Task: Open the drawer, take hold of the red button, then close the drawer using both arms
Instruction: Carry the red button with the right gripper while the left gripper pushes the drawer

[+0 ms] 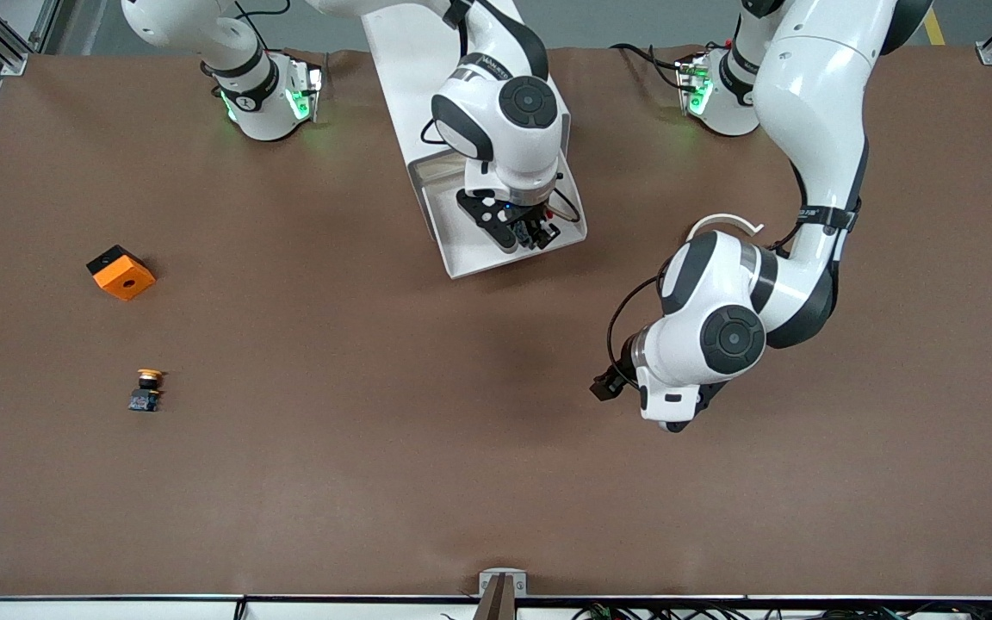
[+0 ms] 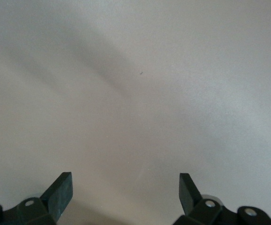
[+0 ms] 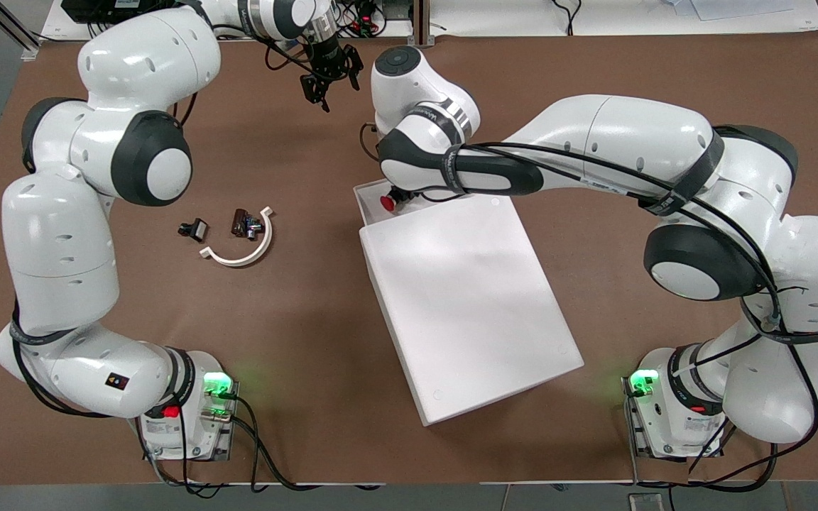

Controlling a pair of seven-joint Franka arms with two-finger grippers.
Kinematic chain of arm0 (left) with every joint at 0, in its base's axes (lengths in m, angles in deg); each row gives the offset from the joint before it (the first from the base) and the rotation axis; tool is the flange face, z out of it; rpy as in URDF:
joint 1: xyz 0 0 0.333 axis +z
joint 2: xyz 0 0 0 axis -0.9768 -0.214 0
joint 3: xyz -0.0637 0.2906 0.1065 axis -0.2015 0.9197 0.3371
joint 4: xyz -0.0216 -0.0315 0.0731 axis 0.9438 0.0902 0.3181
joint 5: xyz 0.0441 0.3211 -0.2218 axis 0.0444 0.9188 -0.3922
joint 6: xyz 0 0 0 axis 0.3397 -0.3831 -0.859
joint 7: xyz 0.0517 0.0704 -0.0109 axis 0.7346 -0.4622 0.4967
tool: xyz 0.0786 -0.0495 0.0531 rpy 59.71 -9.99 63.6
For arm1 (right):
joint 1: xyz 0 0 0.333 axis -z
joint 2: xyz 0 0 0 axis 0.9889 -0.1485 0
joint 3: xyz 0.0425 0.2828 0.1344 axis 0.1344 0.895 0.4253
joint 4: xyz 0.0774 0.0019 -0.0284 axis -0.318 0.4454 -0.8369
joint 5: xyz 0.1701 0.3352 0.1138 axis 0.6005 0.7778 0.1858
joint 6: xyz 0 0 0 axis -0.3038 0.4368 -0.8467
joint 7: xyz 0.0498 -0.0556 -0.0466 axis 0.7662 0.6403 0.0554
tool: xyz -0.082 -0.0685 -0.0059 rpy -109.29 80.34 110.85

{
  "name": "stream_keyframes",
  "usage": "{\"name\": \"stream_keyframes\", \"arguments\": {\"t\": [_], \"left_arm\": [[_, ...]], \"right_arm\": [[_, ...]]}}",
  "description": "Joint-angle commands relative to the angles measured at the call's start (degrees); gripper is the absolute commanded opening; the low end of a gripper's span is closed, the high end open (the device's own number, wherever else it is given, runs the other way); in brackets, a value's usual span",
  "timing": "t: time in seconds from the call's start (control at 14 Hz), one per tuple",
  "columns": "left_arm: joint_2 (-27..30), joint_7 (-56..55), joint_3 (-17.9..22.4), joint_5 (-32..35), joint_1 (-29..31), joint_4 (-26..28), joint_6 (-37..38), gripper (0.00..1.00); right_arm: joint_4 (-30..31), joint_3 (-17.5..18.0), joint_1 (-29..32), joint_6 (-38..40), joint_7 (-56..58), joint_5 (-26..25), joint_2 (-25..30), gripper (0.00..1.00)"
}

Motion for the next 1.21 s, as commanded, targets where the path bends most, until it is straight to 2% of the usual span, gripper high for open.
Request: {"name": "stream_keyframes", "arguments": {"t": [0.0, 0.07, 0.14, 0.43, 0.64, 0.78, 0.93, 1.14], "left_arm": [[1.5, 0.5, 0.9, 2.3, -1.0, 1.0, -0.5, 1.00], [1.5, 0.5, 1.0, 2.3, -1.3, 1.0, -0.6, 1.00], [1.5, 0.5, 1.0, 2.3, -1.4, 1.0, -0.8, 1.00], [1.5, 1.6, 1.1, 2.4, -1.2, 1.0, -0.8, 1.00], [1.4, 2.9, 0.9, 2.8, -1.3, 1.0, -0.8, 1.00], [1.4, 4.1, 0.5, 6.0, -1.5, 1.1, -0.8, 1.00], [1.5, 4.4, 0.1, 7.1, -2.1, 1.2, -0.8, 1.00], [1.5, 6.8, -1.0, 7.2, -3.0, 1.3, -0.8, 1.00]], "right_arm": [[-1.0, -0.4, -1.2, -0.5, 0.1, 0.6, -1.5, 0.24], [-1.0, -0.4, -1.4, -0.9, 0.1, 0.6, -1.6, 0.09], [-1.0, -0.4, -1.4, -0.9, 0.1, 0.6, -1.6, 0.00], [-1.3, -0.5, -0.2, -0.6, 0.9, 0.6, -1.4, 0.00], [-4.9, -0.4, 2.0, 0.9, 2.2, 1.1, -0.8, 0.00], [-9.1, -0.3, 4.3, 6.2, 4.2, 1.3, -0.7, 0.00], [-11.2, -0.4, 7.0, 10.3, 11.0, 1.2, -0.5, 0.00], [-10.5, -0.8, 11.9, 12.3, 28.7, 0.8, 2.2, 0.00]]}}
